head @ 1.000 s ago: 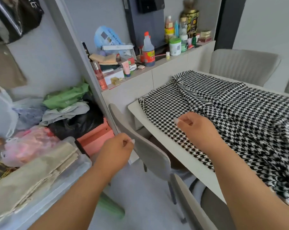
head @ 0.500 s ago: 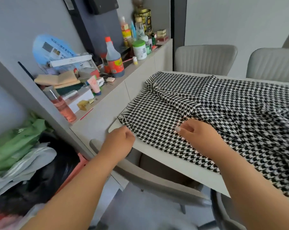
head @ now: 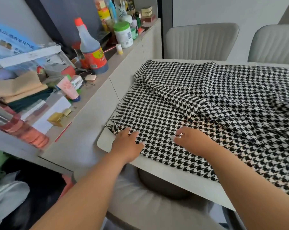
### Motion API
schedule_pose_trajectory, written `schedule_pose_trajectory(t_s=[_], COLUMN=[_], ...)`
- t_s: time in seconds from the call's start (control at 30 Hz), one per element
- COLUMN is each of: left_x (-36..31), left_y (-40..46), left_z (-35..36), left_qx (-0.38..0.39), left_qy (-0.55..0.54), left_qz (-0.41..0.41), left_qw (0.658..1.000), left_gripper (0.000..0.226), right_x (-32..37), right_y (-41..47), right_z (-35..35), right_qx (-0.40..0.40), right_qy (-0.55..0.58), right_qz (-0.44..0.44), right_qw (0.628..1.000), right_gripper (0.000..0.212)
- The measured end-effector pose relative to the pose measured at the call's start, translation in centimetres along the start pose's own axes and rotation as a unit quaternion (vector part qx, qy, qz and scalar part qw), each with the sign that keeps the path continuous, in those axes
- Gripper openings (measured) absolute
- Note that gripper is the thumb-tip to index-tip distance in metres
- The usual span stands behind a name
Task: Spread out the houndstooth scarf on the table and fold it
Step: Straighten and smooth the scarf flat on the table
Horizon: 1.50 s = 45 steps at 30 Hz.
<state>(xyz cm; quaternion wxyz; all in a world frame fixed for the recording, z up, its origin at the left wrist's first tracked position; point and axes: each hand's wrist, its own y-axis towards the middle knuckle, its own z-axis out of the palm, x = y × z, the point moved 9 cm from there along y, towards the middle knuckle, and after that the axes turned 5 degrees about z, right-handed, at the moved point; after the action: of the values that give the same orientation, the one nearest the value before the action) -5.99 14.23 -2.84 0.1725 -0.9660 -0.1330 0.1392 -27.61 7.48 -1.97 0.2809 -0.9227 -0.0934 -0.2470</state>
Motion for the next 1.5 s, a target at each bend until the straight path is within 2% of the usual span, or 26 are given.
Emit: schedule_pose_trajectory(t_s=[0.17,0.27,0.43,0.53,0.63,0.7,0.83,0.9,1.03,1.17,1.27,1.4,1.5], left_x=[1.1,2.4,5.5,5.9,4.8,3.7,2.2,1.9,3.0,3.9,5.1,7.3,8.5], left_y=[3.9,5.0,5.4,5.5,5.9,6.6,7.9,8.0,8.2,8.5,9.0,9.4,9.3], left_z=[3.3,4.6,3.4,2.4,1.5,1.0,0.7,0.3,-0.2,0.5,1.6,1.7,1.3], left_qx=[0.099,0.130,0.120,0.110,0.054,0.003,-0.062,-0.089,-0.112,-0.084,-0.042,-0.024,-0.046], left_qy=[0.094,0.139,0.248,0.251,0.211,0.162,0.042,-0.022,-0.179,-0.259,-0.281,-0.242,-0.288], left_qz=[0.037,0.047,-0.027,-0.057,-0.057,-0.026,0.054,0.080,0.056,0.027,-0.021,-0.114,-0.158], left_qw=[0.990,0.981,0.961,0.960,0.974,0.986,0.996,0.993,0.976,0.962,0.959,0.963,0.943], left_gripper=[0.058,0.059,0.063,0.062,0.062,0.061,0.059,0.057,0.052,0.039,0.038,0.049,0.056], right_x=[-1.6,-1.5,1.1,1.4,-1.2,-3.4,-4.9,-4.2,-2.3,-3.9,-2.0,7.1,13.8], right_y=[2.7,3.0,3.1,4.0,6.7,8.3,10.8,11.6,11.9,12.5,11.8,8.4,5.4], right_z=[4.7,6.3,8.4,7.3,2.5,0.2,-0.5,-0.7,-1.9,-0.9,-0.7,1.1,5.4], right_qx=[0.093,0.085,0.105,0.088,-0.063,-0.119,-0.080,-0.087,-0.178,-0.118,-0.113,-0.092,-0.011], right_qy=[-0.053,-0.094,-0.137,-0.069,0.040,0.063,0.028,0.006,0.011,0.058,0.059,-0.010,-0.011], right_qz=[0.056,0.065,0.054,0.075,0.139,0.185,0.201,0.184,0.141,0.181,0.134,-0.054,-0.194], right_qw=[0.993,0.990,0.983,0.991,0.988,0.973,0.976,0.979,0.974,0.975,0.983,0.994,0.981], right_gripper=[0.073,0.081,0.076,0.068,0.057,0.053,0.055,0.058,0.056,0.056,0.050,0.037,0.032])
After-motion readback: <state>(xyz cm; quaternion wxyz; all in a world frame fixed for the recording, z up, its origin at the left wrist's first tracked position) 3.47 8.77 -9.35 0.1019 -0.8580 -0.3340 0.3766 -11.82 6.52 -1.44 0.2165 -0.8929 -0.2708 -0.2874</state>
